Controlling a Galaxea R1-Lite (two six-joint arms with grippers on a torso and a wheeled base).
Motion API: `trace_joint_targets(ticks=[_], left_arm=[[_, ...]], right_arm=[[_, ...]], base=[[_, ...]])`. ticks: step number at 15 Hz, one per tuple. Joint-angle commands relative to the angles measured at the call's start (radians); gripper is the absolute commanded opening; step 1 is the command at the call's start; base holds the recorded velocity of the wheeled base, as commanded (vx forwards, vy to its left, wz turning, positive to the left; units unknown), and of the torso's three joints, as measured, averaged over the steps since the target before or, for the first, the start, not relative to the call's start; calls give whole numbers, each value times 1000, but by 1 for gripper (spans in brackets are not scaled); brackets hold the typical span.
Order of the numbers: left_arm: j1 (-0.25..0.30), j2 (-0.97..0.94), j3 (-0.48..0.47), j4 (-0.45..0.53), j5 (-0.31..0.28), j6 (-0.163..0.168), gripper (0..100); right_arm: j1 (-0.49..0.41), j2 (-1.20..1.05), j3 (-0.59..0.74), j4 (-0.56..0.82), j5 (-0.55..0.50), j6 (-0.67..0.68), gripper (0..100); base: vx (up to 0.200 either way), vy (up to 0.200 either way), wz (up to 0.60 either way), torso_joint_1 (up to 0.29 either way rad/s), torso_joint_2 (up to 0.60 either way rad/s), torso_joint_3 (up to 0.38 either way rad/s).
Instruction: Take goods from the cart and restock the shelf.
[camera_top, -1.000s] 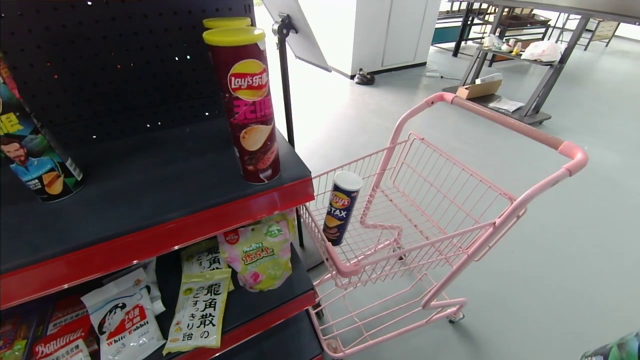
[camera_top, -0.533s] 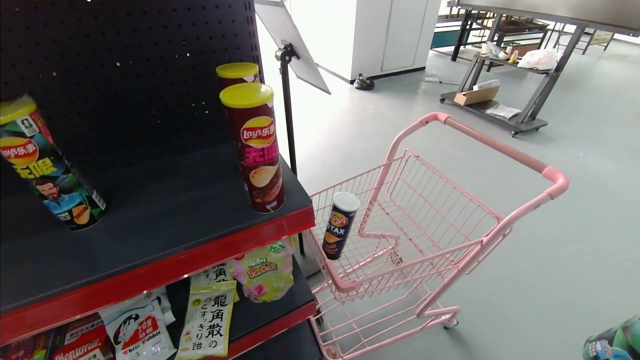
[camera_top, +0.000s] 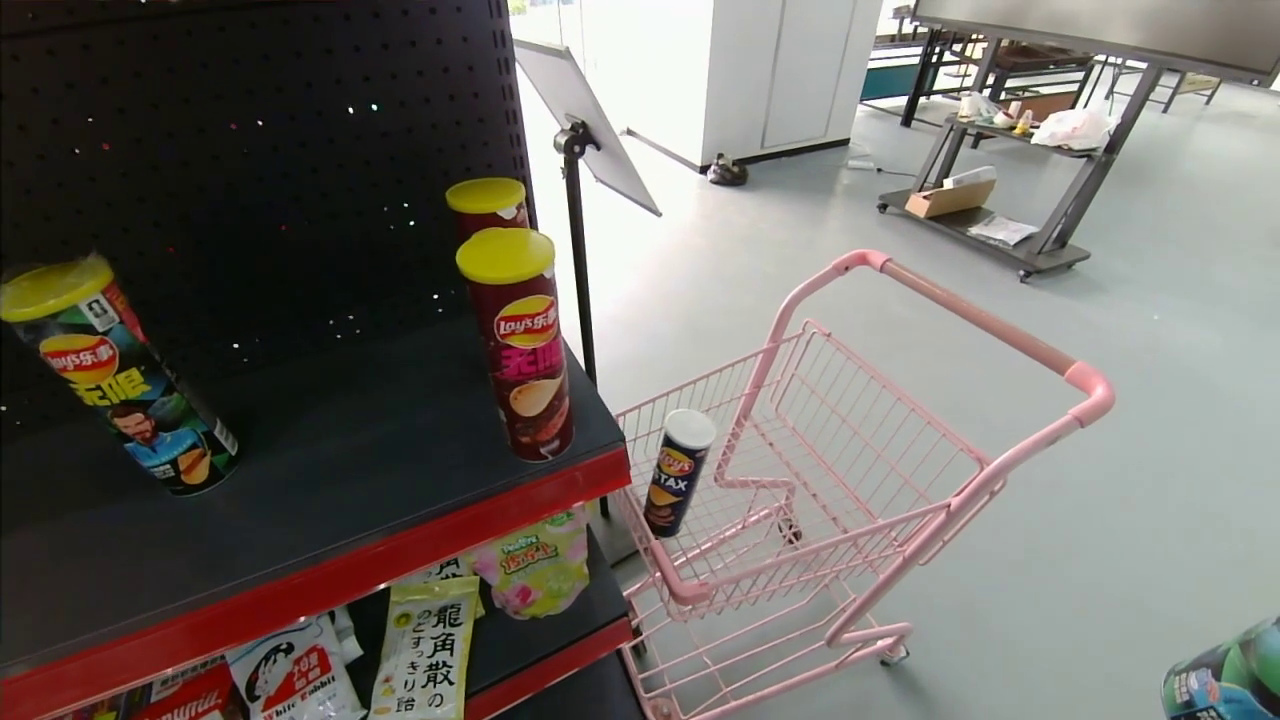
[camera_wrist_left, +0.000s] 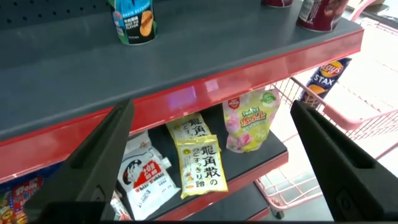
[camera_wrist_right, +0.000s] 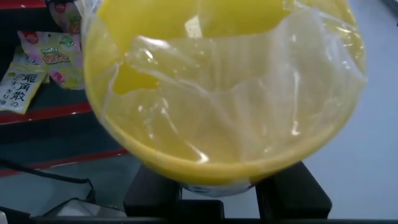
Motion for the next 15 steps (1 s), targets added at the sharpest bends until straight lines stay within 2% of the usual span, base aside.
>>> trace_joint_targets(ticks=[1, 7, 15], left_arm=[[0, 1, 0, 0, 0, 1, 100], [0, 1, 0, 0, 0, 1, 100], [0, 1, 2, -1, 0, 1, 100]], right_arm=[[0, 43, -8, -19, 1, -2, 0], [-1, 74, 1, -58, -4, -26, 0], [-3, 49, 33, -60, -1, -26, 0]], base=[[0, 0, 0, 154, -373, -217], [0, 0, 0, 123, -281, -155], [0, 0, 600, 9, -8, -2]])
